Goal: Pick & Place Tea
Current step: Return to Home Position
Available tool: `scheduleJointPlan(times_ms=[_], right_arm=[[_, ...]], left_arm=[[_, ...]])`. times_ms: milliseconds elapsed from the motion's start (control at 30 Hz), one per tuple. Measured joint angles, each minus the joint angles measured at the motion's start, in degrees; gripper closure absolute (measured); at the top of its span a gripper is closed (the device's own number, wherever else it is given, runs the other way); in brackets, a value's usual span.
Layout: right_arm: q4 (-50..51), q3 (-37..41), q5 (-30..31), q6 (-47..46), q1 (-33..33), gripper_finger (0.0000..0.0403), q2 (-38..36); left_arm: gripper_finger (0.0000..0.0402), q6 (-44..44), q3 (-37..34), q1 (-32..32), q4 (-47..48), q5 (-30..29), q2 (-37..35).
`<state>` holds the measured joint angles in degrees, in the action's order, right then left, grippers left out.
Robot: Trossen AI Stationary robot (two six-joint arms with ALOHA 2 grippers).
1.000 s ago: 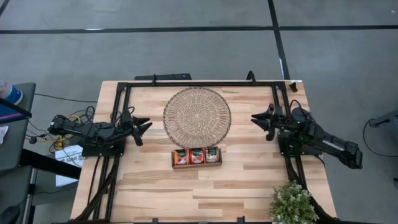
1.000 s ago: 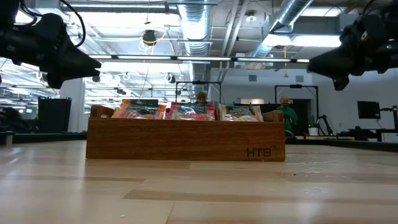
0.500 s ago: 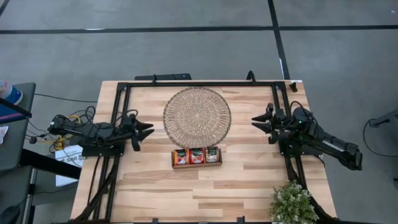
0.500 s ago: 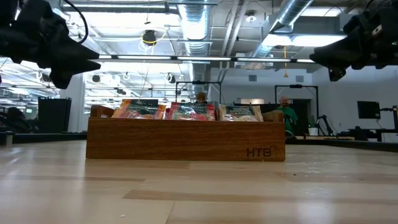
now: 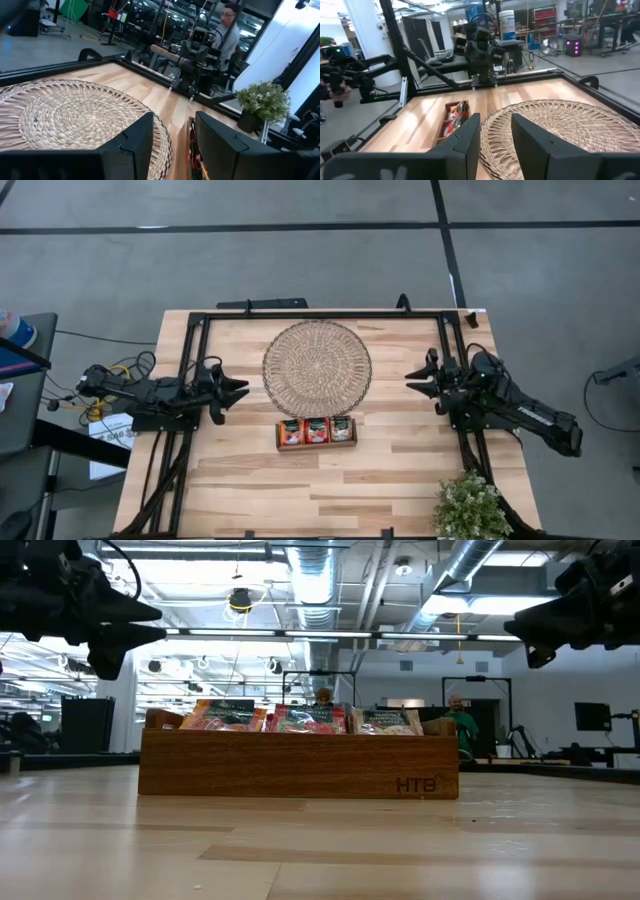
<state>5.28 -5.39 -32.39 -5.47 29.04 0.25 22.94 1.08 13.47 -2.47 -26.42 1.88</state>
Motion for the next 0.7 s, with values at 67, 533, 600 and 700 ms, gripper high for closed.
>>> scheduleJointPlan(times_ms=[67, 533, 600, 700], right_arm=[[-0.17, 0.00, -0.01, 0.56, 0.00, 0.0301, 0.00], [2.43, 0.04, 0.86, -15.69, -0.13, 0.0301, 0.00], [2.43, 0.04, 0.88, -15.98, -0.13, 0.0301, 0.00], [2.43, 0.04, 0.86, -15.98, -0.13, 0.0301, 0.00]], left_arm=[[0.0263, 0.00, -0.02, -0.02, -0.09, 0.45, -0.01], [0.0263, 1.92, -0.08, -0.02, 0.09, 0.32, 0.01], [0.0263, 2.14, -0.08, -0.02, 0.12, 0.24, 0.01], [0.0263, 2.15, -0.11, -0.02, 0.12, 0.23, 0.01]])
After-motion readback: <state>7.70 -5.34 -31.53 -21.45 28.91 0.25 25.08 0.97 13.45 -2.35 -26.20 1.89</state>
